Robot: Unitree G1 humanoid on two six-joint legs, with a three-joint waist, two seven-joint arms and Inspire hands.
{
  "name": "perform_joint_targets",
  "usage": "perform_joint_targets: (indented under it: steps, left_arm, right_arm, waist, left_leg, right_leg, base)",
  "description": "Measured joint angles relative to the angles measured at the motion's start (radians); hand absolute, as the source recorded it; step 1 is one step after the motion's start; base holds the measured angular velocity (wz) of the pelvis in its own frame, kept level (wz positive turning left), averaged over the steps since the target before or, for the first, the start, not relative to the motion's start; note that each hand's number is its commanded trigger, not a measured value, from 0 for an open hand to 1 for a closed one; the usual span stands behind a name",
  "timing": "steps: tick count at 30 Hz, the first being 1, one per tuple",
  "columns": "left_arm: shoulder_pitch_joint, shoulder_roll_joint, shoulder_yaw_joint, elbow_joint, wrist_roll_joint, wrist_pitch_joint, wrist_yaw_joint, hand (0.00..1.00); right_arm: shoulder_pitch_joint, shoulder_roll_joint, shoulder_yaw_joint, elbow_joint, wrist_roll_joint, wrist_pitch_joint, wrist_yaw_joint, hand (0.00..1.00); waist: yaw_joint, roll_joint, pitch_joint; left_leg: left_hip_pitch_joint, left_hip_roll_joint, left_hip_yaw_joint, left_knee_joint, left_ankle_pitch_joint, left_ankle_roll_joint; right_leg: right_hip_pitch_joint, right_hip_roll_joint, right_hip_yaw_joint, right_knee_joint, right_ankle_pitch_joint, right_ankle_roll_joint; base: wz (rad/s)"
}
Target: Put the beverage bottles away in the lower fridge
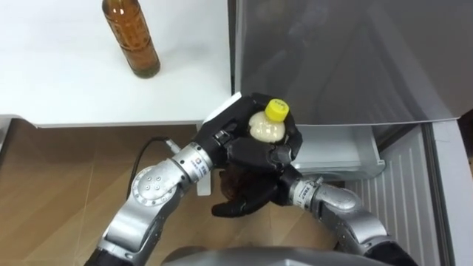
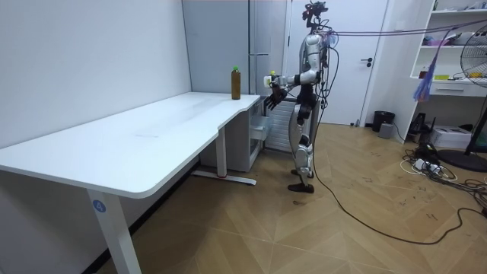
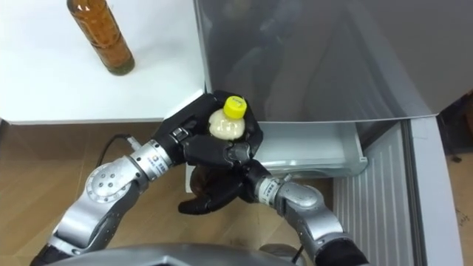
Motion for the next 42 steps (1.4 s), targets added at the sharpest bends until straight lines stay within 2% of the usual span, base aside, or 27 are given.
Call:
perform_joint_targets:
  steps: [4,15,16,17,42]
  left_arm:
    - [0.000,0.000,-0.001,0.004,0.000,0.000,0.000,1.00]
    - [0.000,-0.003,-0.001,0.013,-0.024,0.006,0.000,1.00]
    - [0.000,-0.004,-0.001,0.013,-0.026,0.006,0.001,0.17]
    - [0.000,-0.004,-0.001,0.013,-0.026,0.006,0.003,0.00]
    - [-0.005,-0.005,0.021,-0.005,-0.031,0.006,0.020,0.00]
  right_arm:
    - [0.000,-0.002,0.001,0.000,0.002,0.000,0.007,1.00]
    - [0.000,-0.010,0.012,0.006,-0.001,-0.003,0.030,1.00]
    - [0.000,-0.010,0.013,0.006,-0.001,-0.003,0.030,1.00]
    - [0.000,-0.009,0.012,0.006,-0.001,-0.003,0.030,1.00]
    - [0.008,-0.014,0.009,0.014,0.033,0.000,0.037,1.00]
  waist:
    - [0.000,0.007,0.0045]
    - [-0.002,0.009,0.0049]
    - [-0.002,0.009,0.0047]
    - [-0.003,0.010,0.0046]
    - [-0.003,0.018,0.0034]
  left_leg:
    - [-0.001,0.000,0.000,-0.004,0.000,0.000]
    - [-0.001,-0.001,0.000,-0.004,0.000,0.000]
    - [-0.001,-0.001,0.000,-0.004,0.000,0.000]
    - [-0.001,-0.001,0.000,-0.004,0.000,0.000]
    - [0.000,-0.002,0.002,-0.002,0.000,0.000]
  right_leg:
    - [0.000,0.000,0.000,-0.007,0.000,0.000]
    - [-0.001,0.001,0.003,-0.014,0.000,0.000]
    - [-0.001,0.001,0.003,-0.014,0.000,0.000]
    - [0.000,0.001,0.003,-0.014,0.000,0.000]
    - [0.006,-0.001,0.002,-0.013,0.000,0.000]
  base:
    - [0.00]
    - [0.00]
    - [0.00]
    - [0.00]
    - [0.00]
